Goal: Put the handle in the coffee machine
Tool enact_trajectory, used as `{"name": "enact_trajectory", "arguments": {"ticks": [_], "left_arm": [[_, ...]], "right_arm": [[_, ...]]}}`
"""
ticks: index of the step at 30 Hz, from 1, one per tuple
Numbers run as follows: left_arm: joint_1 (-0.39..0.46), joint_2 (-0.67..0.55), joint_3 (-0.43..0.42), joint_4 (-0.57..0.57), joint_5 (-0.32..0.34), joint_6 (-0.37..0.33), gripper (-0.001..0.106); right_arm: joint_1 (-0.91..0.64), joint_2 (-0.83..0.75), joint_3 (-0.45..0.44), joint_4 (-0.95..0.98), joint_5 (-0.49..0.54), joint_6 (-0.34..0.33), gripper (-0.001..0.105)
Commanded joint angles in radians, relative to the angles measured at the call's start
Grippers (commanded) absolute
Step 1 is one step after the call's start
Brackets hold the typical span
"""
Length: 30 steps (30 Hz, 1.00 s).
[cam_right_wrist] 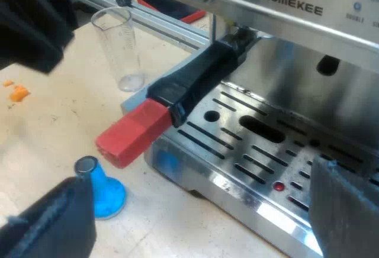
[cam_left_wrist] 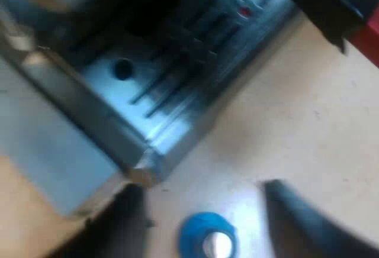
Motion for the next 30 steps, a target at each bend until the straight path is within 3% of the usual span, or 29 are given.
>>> {"name": "enact_trajectory", "arguments": {"ticks": [1,7,11,13,14,15,19,24,30], "left_arm": [[0.028,-0.028,-0.049,-0.008,-0.017,-0.043,0.078],[0.064,-0.039,-0.209,-0.056,-0.018,-0.123,0.082],[0.064,-0.039,-0.307,-0.196,0.014,-0.322,0.082],[0.064,-0.040,-0.333,-0.215,0.011,-0.385,0.082],[0.064,-0.041,-0.363,-0.217,0.011,-0.451,0.082],[0.064,-0.041,-0.373,-0.212,0.011,-0.463,0.082],[0.064,-0.064,-0.379,-0.182,-0.013,-0.458,0.082],[0.064,-0.136,-0.335,-0.164,-0.029,-0.410,0.082],[0.064,-0.239,-0.246,-0.164,-0.056,-0.356,0.082]], "right_arm": [[-0.032,-0.007,-0.014,-0.002,-0.059,-0.003,0.075],[-0.160,-0.007,-0.127,0.137,-0.122,-0.013,0.075],[-0.276,-0.007,-0.254,0.327,-0.118,-0.082,0.075],[-0.331,-0.007,-0.302,0.393,-0.109,-0.091,0.075],[-0.378,-0.007,-0.334,0.434,-0.110,-0.094,0.075],[-0.428,-0.007,-0.359,0.465,-0.110,-0.094,0.075],[-0.611,-0.010,-0.386,0.509,-0.130,-0.092,0.075],[-0.920,-0.010,-0.382,0.582,-0.340,-0.071,0.075],[-1.221,-0.029,-0.383,0.667,-0.397,-0.110,0.075]]}}
